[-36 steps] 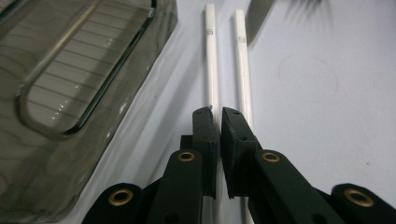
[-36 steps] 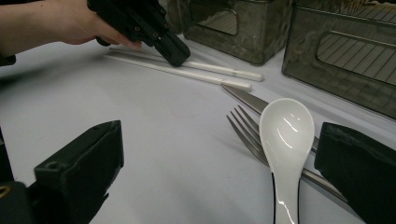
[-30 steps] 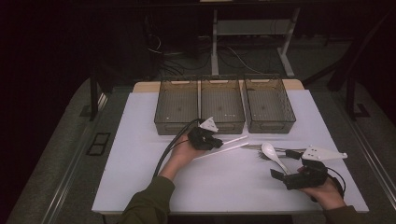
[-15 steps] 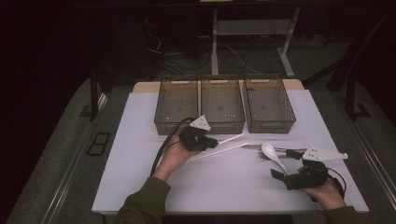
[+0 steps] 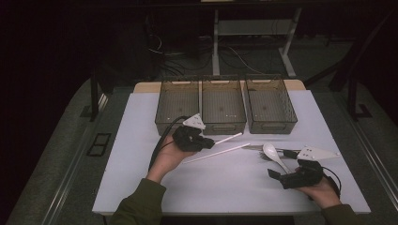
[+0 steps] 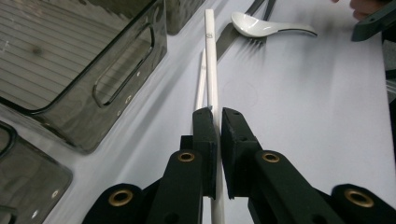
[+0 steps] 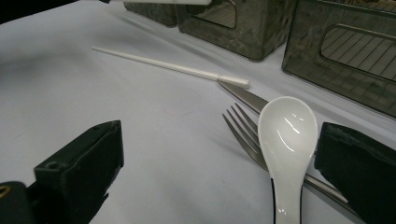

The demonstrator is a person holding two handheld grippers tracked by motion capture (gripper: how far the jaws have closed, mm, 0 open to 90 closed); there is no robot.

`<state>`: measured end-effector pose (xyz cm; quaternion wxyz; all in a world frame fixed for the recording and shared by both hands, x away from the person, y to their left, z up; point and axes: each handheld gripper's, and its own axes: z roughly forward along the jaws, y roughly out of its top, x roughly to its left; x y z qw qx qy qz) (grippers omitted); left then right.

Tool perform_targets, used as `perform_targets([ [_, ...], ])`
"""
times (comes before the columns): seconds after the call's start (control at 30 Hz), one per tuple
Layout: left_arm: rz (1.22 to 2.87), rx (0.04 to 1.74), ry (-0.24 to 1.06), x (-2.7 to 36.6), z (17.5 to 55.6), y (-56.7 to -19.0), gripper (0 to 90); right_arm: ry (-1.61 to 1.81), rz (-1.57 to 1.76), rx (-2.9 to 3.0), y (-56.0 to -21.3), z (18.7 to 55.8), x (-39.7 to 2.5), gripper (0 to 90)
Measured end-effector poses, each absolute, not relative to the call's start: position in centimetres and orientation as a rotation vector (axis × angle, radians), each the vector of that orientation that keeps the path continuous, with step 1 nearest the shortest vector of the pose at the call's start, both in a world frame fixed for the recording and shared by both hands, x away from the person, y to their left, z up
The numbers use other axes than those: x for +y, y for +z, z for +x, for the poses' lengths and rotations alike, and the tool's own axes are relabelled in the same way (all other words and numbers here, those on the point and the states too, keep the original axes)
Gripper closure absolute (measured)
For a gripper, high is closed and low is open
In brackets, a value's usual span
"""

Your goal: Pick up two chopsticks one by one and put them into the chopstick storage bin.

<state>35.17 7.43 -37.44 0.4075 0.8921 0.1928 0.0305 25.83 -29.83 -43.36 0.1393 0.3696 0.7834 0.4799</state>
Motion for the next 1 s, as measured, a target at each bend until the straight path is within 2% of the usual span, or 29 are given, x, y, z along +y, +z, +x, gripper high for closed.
perform_targets([
  [0.5,2.186,0.538,0.142,9.9,36.1,-34.3,84.2,1.382,1.093,2.263,-43.3,25.6,-30.0,1.3],
  [1.0,2.156,0.662,0.266,12.2,40.8,-31.2,84.2,1.391,1.096,2.242,-43.1,25.5,-30.2,1.3],
])
